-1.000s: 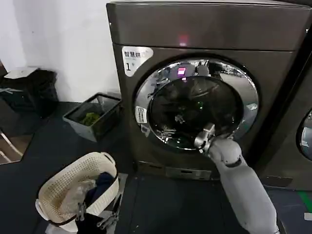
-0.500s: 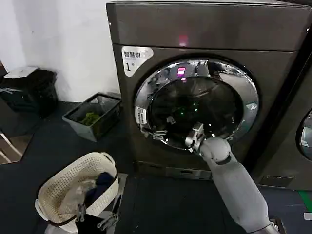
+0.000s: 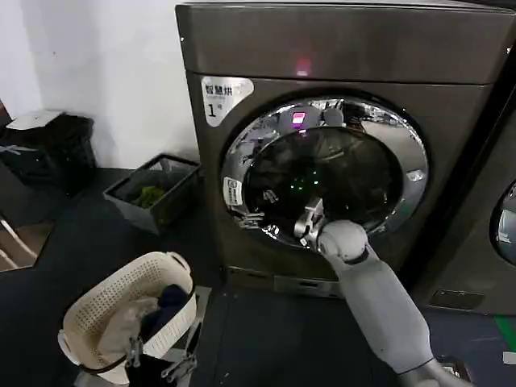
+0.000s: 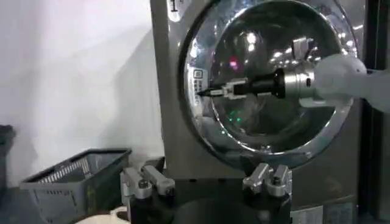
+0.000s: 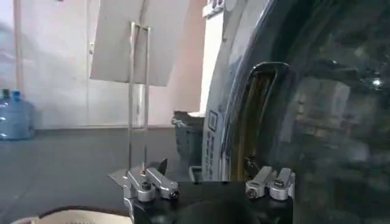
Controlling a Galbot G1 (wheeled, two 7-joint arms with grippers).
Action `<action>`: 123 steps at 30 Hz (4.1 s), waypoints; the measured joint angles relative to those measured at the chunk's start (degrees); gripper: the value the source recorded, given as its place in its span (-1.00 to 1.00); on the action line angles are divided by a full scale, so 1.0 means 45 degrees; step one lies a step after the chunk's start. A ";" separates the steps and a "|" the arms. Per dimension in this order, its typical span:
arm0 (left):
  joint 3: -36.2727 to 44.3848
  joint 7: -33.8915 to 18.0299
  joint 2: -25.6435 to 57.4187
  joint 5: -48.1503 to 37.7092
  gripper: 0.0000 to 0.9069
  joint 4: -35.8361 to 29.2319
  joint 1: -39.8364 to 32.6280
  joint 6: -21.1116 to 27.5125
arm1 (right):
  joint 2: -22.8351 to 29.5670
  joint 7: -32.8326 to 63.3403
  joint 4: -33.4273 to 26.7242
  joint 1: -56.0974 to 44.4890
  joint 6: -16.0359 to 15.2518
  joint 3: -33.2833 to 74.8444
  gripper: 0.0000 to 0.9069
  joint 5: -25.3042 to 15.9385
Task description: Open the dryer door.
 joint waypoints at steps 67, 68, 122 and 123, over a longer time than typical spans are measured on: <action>0.4991 0.1946 1.1245 -1.0632 1.00 0.7439 -1.0712 0.0712 | -0.5627 -0.7943 0.5242 -0.6857 0.1631 0.4889 1.00 0.2382; 0.5280 0.1963 1.1219 -1.0665 1.00 0.7539 -1.0958 0.0712 | -0.5646 -0.7940 0.5217 -0.7002 0.1664 0.5146 1.00 0.2454; 1.6106 0.2552 0.6499 -1.0766 1.00 0.9849 -2.0038 0.0790 | -0.1826 0.7727 0.6852 -1.3925 0.0513 2.1687 1.00 0.0571; 1.6195 0.2532 0.6388 -1.0800 1.00 0.9892 -2.0136 0.0791 | -0.1871 0.8067 0.6822 -1.3951 0.0435 2.1866 1.00 0.0528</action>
